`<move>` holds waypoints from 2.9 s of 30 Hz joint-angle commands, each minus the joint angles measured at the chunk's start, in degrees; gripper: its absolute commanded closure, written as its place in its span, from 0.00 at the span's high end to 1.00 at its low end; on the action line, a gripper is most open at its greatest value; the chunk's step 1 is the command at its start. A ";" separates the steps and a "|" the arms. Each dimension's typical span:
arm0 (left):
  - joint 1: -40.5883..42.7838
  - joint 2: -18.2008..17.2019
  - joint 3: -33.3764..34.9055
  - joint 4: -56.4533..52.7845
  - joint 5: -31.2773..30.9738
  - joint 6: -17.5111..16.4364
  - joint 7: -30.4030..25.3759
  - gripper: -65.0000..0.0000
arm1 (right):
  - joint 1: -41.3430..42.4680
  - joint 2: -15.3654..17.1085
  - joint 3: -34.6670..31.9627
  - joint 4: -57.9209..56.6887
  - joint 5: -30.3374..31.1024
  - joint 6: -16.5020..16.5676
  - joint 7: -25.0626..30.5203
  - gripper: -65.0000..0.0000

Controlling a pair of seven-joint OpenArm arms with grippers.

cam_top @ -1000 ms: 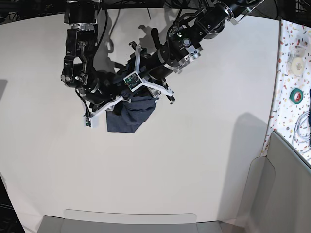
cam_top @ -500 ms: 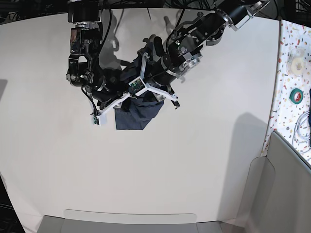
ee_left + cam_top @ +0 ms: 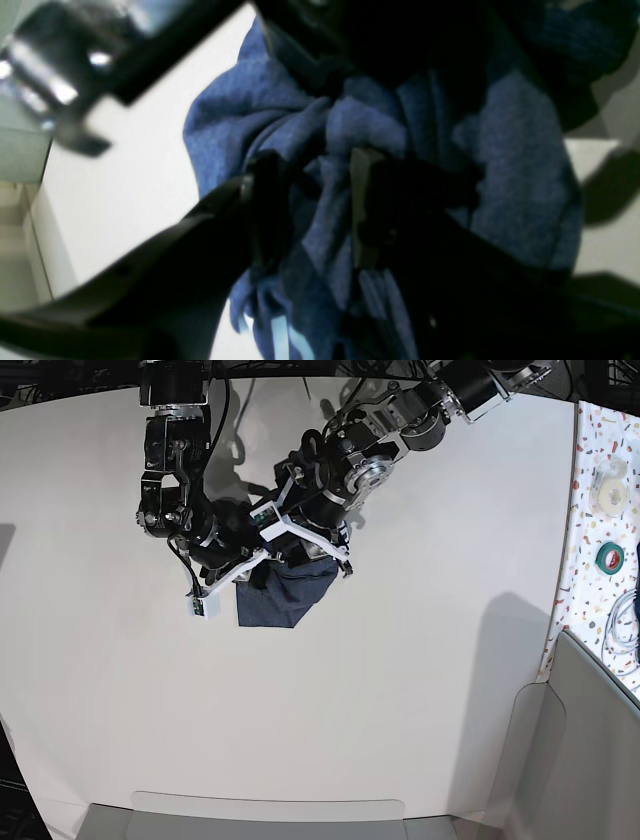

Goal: Layout the t-shirt on the table in an organized manner, then fold the t-shirt properly

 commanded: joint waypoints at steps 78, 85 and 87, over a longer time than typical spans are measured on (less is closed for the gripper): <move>-12.27 -7.23 9.13 21.54 -17.46 -1.42 15.01 0.44 | -5.63 7.10 5.16 11.40 7.30 -0.42 -8.72 0.00; -13.67 -7.32 9.30 17.75 -16.93 -1.42 12.29 0.44 | -5.80 6.92 5.07 11.66 7.56 -0.42 -8.81 0.00; -13.32 -7.32 9.30 14.85 -13.51 -1.42 11.06 0.44 | -5.80 6.92 5.07 11.66 7.56 -0.42 -8.81 0.00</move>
